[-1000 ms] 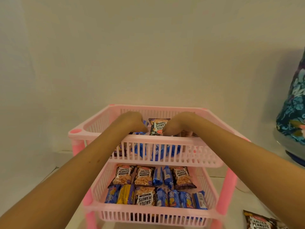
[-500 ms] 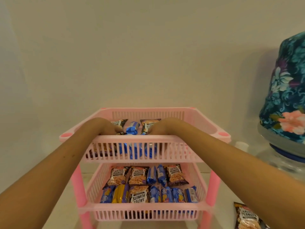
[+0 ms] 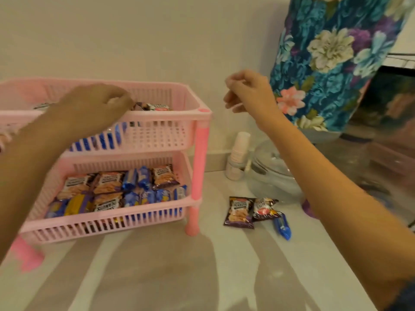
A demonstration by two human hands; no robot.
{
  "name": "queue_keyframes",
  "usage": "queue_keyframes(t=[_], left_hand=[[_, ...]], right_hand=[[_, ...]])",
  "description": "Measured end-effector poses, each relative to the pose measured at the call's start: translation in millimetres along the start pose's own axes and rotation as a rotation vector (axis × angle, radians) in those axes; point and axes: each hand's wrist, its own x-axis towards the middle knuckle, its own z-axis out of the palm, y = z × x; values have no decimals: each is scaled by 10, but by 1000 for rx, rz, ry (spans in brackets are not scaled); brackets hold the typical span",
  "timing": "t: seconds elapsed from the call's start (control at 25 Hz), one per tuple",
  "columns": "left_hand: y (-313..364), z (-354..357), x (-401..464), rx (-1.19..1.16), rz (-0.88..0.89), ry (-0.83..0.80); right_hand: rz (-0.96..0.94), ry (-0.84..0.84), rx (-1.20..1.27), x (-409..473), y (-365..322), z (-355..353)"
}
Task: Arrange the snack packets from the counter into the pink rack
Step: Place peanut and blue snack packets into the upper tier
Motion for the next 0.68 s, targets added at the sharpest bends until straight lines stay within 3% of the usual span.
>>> queue_keyframes(t=[0.12,0.24,0.4,0.56,0.68], left_hand=[[494,408,-259,167,142,263],[404,697,-281,245,121,441],[300,838,-294,277,197,507],[322,890,-260,239,148,563],[300,937,-261,237,148,595]], right_hand=[[139,88,-94,-419,895,-542],[315,137,-251,-901,1913,-826],[592,-80,-510,-1407,2787,-843],[538,-318,-919,-1523,3126,-610],[487,-224,-846,-1457,3155,-508]])
